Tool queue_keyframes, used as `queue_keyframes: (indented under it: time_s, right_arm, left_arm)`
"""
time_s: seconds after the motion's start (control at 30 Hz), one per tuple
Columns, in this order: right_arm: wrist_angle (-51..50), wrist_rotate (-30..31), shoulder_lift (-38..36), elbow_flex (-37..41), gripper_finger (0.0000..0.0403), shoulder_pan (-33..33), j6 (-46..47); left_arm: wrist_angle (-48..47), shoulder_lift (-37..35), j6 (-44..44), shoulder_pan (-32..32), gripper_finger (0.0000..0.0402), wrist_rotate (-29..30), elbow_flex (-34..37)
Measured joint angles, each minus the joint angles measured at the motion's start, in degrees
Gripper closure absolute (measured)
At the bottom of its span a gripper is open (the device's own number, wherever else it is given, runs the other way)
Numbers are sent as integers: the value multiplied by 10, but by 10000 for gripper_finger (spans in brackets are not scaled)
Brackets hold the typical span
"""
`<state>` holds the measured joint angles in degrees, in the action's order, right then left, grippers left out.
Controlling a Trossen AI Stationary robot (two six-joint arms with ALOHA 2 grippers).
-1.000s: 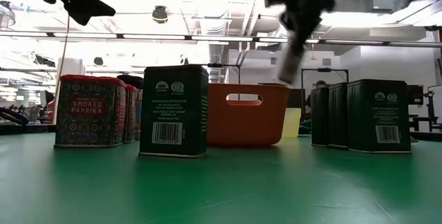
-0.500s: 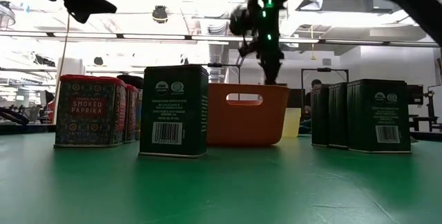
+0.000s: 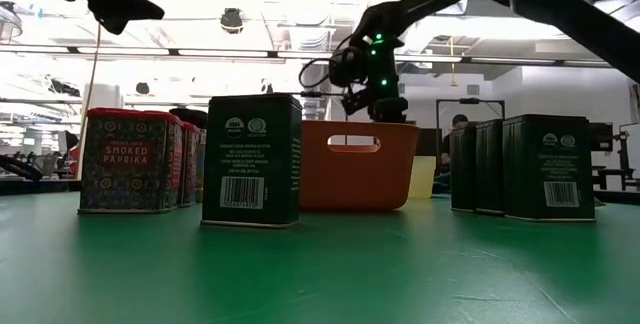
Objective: Sort spices by type
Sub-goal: Put the left white seasoning bottle into the yellow bin
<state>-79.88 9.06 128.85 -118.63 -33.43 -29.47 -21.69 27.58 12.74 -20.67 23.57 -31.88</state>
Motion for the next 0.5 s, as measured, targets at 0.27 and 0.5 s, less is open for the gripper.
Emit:
queue_keyframes:
  time_s: [0.27, 0.5]
  right_arm:
    - [-5, -1, -30, 0, 142, 0, 19]
    - [0, 0, -59, -1, 134, 1, 24]
  left_arm:
    - [0, 0, -20, 0, 162, -4, 0]
    - [-5, 0, -24, 0, 162, -10, 0]
